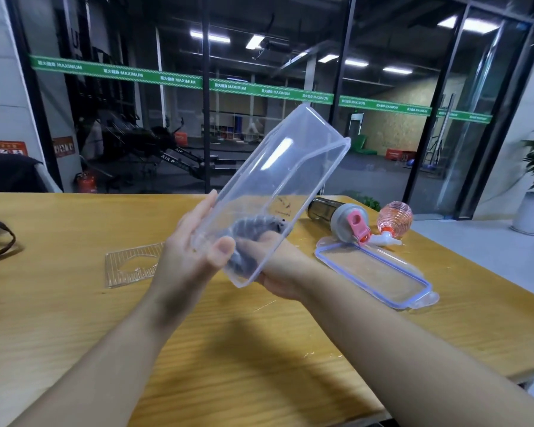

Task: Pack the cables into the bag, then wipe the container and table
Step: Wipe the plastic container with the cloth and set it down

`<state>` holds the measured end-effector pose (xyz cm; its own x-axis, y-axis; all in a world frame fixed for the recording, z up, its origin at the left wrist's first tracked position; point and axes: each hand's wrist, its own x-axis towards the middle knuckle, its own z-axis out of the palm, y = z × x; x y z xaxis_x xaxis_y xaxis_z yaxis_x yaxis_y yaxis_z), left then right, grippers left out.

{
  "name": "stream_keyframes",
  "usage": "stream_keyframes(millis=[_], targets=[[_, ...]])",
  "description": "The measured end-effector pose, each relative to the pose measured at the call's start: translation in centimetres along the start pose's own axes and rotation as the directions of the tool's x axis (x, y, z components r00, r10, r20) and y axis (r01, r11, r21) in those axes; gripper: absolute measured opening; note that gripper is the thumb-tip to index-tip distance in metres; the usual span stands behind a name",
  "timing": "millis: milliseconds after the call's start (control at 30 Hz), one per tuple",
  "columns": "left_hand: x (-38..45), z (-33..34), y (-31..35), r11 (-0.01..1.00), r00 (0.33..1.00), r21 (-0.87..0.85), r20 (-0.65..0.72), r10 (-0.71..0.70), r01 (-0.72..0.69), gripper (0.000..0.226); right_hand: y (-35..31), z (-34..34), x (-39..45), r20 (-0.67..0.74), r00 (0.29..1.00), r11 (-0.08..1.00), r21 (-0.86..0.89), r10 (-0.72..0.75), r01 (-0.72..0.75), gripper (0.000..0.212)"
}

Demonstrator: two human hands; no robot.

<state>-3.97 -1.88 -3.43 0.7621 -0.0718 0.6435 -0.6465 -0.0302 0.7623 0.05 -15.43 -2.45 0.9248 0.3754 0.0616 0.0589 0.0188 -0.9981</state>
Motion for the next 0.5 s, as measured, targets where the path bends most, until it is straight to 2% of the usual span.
stream_keyframes(millis=[67, 133, 200, 267, 400, 467, 500], targets=[[0.0, -0.3, -0.3, 0.997, 0.999, 0.07, -0.037, 0.013, -0.011, 0.101, 0.6, 1.2, -0.1, 0.077, 0.996, 0.999, -0.02, 0.04, -0.039, 0.029], [0.0, -0.4, -0.6, 0.993, 0.997, 0.117, -0.066, 0.041, -0.034, 0.089, 0.8, 2.0, -0.1, 0.121, 0.99, 0.995, 0.06, 0.075, -0.082, 0.026], [0.1, -0.6, -0.7, 0.994, 0.995, 0.1, -0.085, 0.058, -0.049, 0.082, 0.3, 2.1, -0.2, 0.142, 0.986, 0.987, 0.122, 0.086, -0.104, 0.016], [0.1, -0.9, -1.0, 0.998, 0.995, 0.042, -0.082, 0.06, -0.057, 0.079, -0.2, 2.2, -0.4, 0.128, 0.985, 0.981, 0.137, 0.118, -0.135, 0.016], [0.2, -0.8, -1.0, 0.999, 0.998, 0.045, -0.058, 0.029, -0.027, 0.1, -0.7, 1.7, 0.8, -0.061, 0.989, 0.985, 0.117, 0.132, -0.124, 0.012], [0.3, -0.7, -1.1, 0.998, 0.998, 0.034, -0.039, 0.046, -0.044, 0.093, -1.3, 0.9, 1.4, -0.208, 0.973, 0.995, 0.029, 0.102, -0.098, 0.01], [0.3, -0.6, -1.2, 0.999, 0.999, 0.017, -0.031, 0.04, -0.04, 0.09, -1.7, 0.4, 1.4, -0.282, 0.956, 0.993, -0.069, 0.077, -0.1, 0.01]])
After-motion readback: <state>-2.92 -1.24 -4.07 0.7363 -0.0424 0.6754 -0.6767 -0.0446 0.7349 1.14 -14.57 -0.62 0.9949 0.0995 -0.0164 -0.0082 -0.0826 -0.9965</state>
